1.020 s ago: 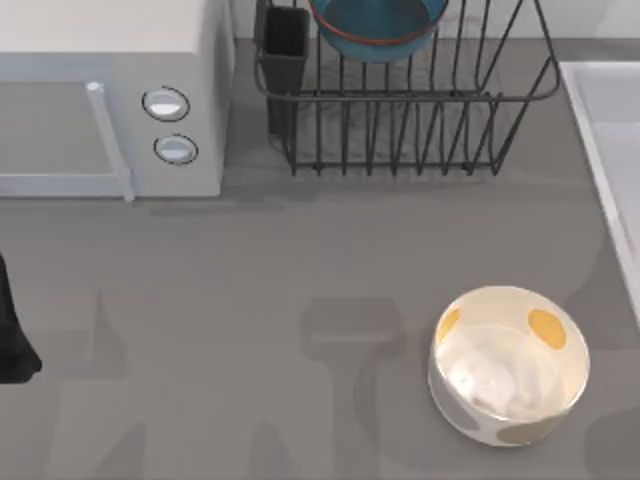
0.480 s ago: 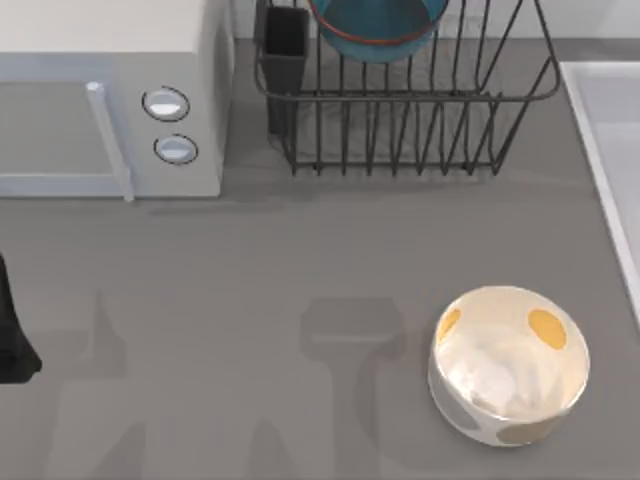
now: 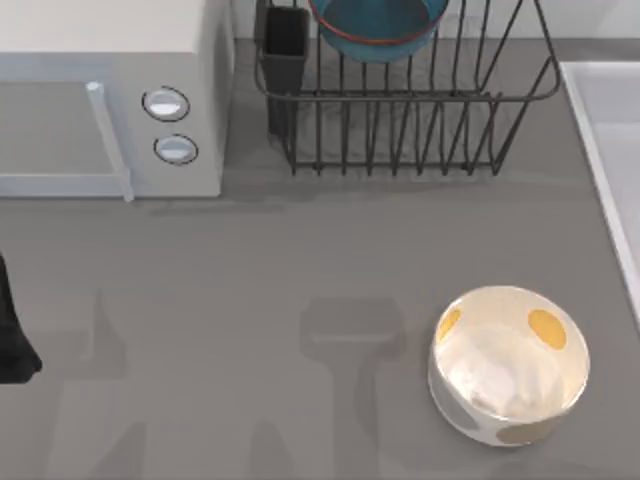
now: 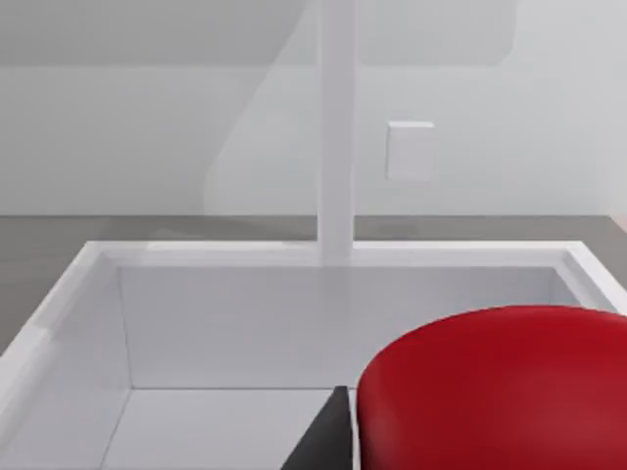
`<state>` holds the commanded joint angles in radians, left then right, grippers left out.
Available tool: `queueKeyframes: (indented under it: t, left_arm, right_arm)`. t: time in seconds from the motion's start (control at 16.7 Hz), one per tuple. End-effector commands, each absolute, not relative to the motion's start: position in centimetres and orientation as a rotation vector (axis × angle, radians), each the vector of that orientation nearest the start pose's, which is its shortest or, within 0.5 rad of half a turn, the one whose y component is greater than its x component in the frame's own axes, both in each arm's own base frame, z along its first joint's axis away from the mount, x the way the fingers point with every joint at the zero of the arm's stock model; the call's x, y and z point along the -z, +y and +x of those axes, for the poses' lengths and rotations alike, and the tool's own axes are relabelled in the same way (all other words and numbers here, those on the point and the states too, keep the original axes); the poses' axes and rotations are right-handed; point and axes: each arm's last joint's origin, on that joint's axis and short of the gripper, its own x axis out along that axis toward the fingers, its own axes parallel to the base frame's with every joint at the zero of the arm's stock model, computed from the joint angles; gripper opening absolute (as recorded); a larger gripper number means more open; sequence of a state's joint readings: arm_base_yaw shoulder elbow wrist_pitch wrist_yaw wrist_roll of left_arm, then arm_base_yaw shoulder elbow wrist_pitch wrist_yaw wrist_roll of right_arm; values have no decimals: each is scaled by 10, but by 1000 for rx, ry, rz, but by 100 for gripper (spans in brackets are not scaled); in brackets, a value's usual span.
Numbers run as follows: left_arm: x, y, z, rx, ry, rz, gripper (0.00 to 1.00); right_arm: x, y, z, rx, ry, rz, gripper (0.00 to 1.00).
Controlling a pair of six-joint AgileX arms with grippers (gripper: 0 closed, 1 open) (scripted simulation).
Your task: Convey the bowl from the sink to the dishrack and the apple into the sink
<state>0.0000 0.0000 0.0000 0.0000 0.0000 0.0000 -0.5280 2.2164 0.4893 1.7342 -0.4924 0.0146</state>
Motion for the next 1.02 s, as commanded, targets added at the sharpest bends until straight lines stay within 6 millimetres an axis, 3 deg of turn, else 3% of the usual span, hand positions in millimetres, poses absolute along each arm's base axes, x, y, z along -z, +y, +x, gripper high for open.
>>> queueKeyframes:
  t: [0.66, 1.02]
  left_arm:
    - [-160, -1, 106, 0, 0, 0, 100]
    - [-160, -1, 106, 0, 0, 0, 100]
  right_arm:
    - [-59, -136, 267, 10, 0, 0, 98]
    - [-59, -136, 267, 10, 0, 0, 100]
